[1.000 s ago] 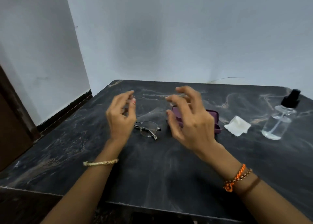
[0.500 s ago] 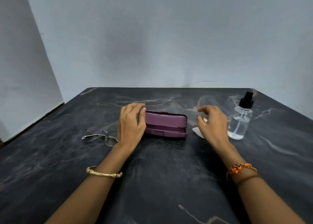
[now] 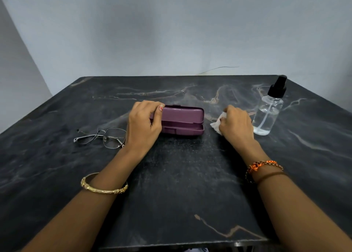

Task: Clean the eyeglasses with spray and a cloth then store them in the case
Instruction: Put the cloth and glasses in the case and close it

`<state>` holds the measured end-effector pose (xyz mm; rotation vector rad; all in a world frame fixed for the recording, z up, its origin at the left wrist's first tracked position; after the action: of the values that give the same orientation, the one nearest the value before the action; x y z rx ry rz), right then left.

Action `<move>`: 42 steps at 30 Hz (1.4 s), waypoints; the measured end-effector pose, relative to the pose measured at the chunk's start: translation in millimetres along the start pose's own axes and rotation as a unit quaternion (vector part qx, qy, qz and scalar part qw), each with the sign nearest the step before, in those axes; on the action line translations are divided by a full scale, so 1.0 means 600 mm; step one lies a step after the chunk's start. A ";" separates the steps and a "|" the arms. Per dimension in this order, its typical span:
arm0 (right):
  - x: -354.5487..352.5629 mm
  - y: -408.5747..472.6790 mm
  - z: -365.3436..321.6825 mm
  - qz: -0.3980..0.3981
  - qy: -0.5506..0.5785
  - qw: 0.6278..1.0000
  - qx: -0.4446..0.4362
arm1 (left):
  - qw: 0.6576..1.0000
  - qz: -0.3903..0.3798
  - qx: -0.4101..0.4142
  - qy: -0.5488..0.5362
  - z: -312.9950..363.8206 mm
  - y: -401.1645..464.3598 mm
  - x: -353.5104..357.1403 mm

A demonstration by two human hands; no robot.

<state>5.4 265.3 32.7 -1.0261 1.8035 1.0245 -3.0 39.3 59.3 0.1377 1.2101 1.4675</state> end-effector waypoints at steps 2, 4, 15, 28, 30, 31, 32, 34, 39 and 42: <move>-0.006 -0.001 0.000 0.015 0.011 1.000 -0.004 | 1.000 0.000 -0.001 -0.006 0.002 -0.002 0.000; -0.015 -0.004 -0.001 0.042 0.031 0.999 -0.015 | 1.000 0.000 -0.001 -0.010 0.004 -0.003 -0.001; -0.067 -0.039 -0.020 0.172 0.391 0.903 -0.049 | 0.987 -0.017 0.024 -0.158 0.033 -0.009 -0.004; -0.021 -0.062 -0.092 0.034 0.656 0.750 -0.080 | 0.920 0.003 -0.103 -0.379 0.009 -0.012 0.013; -0.013 -0.061 -0.096 0.011 0.672 0.737 -0.071 | 0.905 -0.018 -0.100 -0.413 0.013 -0.011 0.019; -0.010 -0.060 -0.099 0.001 0.678 0.732 -0.068 | 0.901 -0.029 -0.097 -0.422 0.017 -0.011 0.022; -0.007 -0.060 -0.102 -0.007 0.683 0.727 -0.067 | 0.896 -0.039 -0.094 -0.432 0.021 -0.011 0.025; -0.003 -0.061 -0.111 -0.018 0.683 0.727 -0.073 | 0.889 -0.053 -0.090 -0.445 0.027 -0.012 0.030; -0.004 -0.064 -0.123 0.002 0.668 0.736 -0.110 | 0.878 -0.049 -0.096 -0.467 0.027 -0.012 0.029; -0.002 -0.065 -0.126 -0.006 0.641 0.757 -0.126 | 0.883 -0.033 -0.105 -0.457 0.025 -0.012 0.026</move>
<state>22.4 184.0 50.0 -2.2528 2.6957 0.4852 6.7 58.9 52.6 0.5637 0.2779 1.2181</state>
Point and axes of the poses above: each hand's wrist, its own y-axis towards the middle knuckle, its own x-axis out of the palm, z = x × y, the point moved 7 cm from there along y, towards the middle knuckle, and after that the axes turned 8 degrees about -z, right-handed, at the moved point
